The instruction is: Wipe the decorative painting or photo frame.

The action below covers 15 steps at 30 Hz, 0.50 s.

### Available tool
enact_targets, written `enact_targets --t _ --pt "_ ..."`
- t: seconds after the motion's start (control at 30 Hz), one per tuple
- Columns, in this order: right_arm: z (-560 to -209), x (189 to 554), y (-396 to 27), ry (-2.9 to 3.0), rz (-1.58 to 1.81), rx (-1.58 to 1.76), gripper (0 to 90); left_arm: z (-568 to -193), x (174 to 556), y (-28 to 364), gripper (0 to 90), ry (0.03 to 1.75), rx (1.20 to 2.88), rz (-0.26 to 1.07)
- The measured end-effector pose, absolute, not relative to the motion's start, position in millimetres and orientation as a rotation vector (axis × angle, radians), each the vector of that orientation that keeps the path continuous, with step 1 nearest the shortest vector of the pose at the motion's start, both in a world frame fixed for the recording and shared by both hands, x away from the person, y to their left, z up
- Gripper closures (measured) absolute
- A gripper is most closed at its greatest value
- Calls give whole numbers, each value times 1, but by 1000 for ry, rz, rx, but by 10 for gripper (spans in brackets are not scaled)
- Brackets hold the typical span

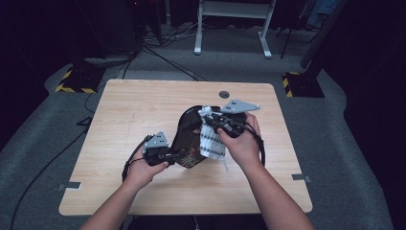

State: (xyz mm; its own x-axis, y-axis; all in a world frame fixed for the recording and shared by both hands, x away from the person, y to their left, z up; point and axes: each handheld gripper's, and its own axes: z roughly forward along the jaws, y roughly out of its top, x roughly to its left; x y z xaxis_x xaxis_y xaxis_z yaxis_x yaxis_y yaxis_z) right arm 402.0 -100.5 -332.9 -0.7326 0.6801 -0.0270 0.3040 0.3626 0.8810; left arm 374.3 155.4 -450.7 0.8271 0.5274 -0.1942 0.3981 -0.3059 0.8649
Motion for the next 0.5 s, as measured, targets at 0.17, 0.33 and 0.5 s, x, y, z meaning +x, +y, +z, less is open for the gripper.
enact_targets --t 0.17,0.33,0.5 --pt "-335 392 -84 2289 1320 789 776 -451 374 155 791 699 1936 144" --pt "-338 385 -72 2335 1315 735 774 -451 374 156 795 702 1939 147" --pt "-338 390 -80 2335 1356 769 777 -450 374 157 800 696 1938 150"
